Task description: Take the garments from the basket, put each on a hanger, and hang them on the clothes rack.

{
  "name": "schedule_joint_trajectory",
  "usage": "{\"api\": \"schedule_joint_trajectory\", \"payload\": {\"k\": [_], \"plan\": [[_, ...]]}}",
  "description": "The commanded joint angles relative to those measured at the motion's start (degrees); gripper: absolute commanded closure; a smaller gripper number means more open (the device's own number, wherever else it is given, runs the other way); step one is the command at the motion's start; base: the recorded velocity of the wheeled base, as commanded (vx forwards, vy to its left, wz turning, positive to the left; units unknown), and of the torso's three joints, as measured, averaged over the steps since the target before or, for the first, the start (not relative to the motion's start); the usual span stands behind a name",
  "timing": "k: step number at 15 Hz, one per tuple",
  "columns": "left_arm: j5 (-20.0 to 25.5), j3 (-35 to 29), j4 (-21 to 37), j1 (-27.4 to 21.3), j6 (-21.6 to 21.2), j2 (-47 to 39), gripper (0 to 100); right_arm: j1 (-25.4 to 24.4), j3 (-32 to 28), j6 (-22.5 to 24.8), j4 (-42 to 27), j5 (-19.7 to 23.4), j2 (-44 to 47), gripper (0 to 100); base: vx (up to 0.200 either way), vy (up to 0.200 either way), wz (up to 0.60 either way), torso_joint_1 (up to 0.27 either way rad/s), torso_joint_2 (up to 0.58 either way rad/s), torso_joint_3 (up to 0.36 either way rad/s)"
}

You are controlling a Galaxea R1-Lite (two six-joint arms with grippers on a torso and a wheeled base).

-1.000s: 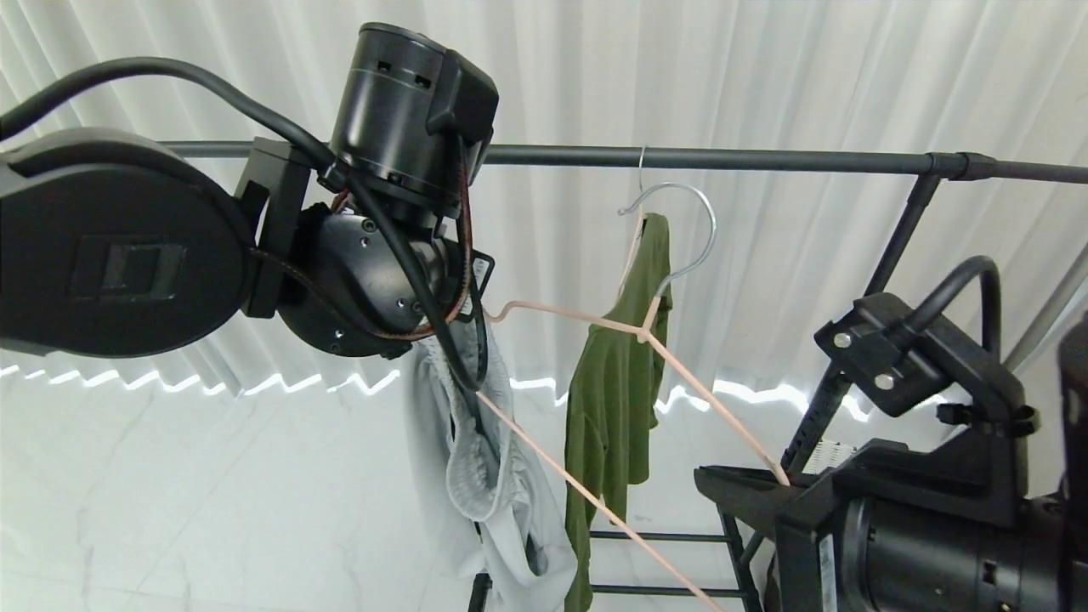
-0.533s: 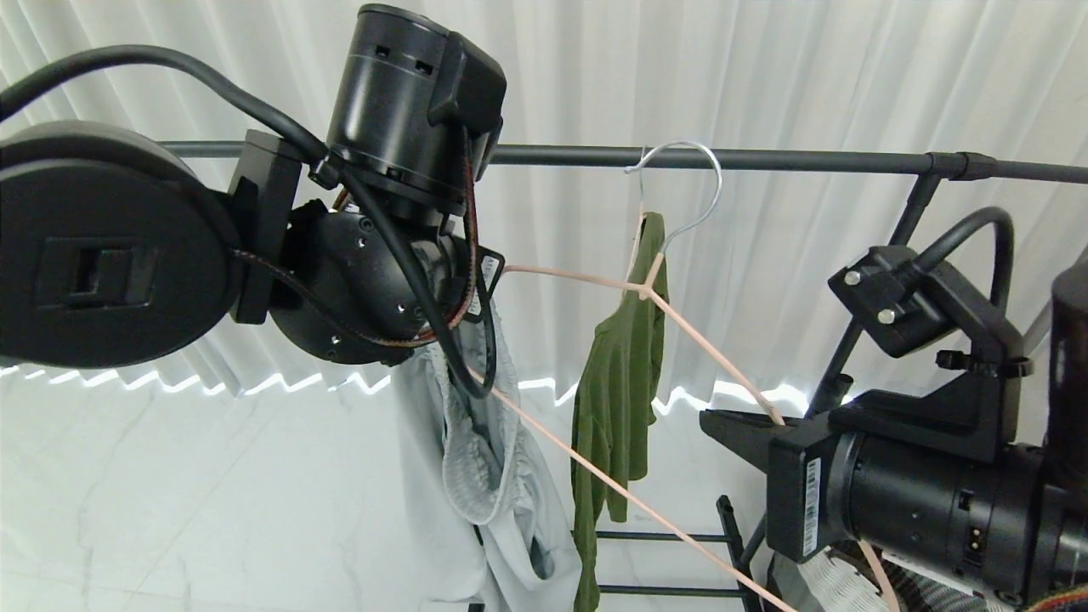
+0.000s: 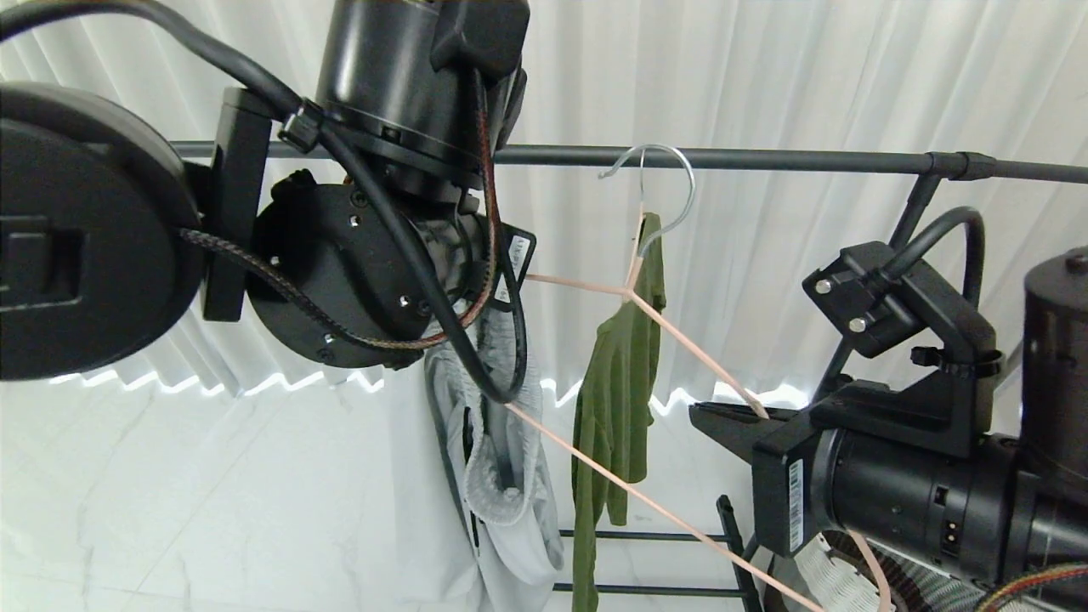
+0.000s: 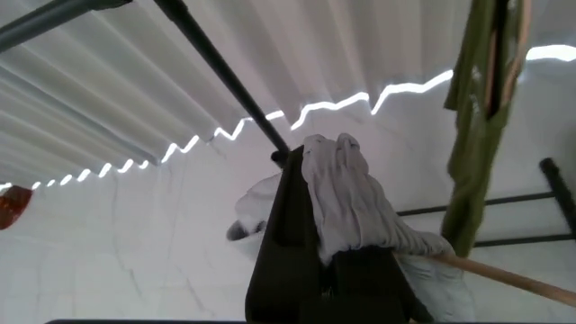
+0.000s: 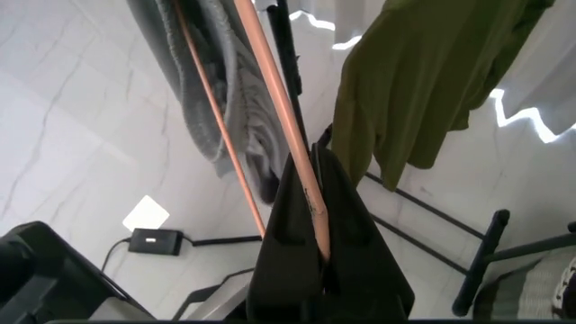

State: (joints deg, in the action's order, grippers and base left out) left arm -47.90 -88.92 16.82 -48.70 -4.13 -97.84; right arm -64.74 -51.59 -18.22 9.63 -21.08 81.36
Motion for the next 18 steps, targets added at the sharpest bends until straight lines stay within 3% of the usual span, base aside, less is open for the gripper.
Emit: {"api": "schedule_joint_trajectory", "payload": {"k": [1,10,15,18], "plan": [[0.00,-0.47,-0.04,-1.75,0.44,0.28,100,0.06,-0.09,0.38,0.74,-0.02,1.35,100,0.000,0.000,0.00,0.000,0.00,0.000],[0.26,-2.75,-0.04,-8.08,3.69,0.90,100,0.41,-1.23,2.23,5.49,2.44,6.18,100,0.000,0.000,0.00,0.000,0.00,0.000],[1.67,-2.93,-0.04,-10.36,5.80,1.78,100,4.71,-3.69,3.64,6.72,2.53,7.50,100,0.000,0.000,0.00,0.000,0.00,0.000],[2.37,-2.84,0.05,-10.36,5.63,2.66,100,8.49,-3.96,7.41,8.91,2.71,6.97,100,0.000,0.000,0.00,0.000,0.00,0.000]]}}
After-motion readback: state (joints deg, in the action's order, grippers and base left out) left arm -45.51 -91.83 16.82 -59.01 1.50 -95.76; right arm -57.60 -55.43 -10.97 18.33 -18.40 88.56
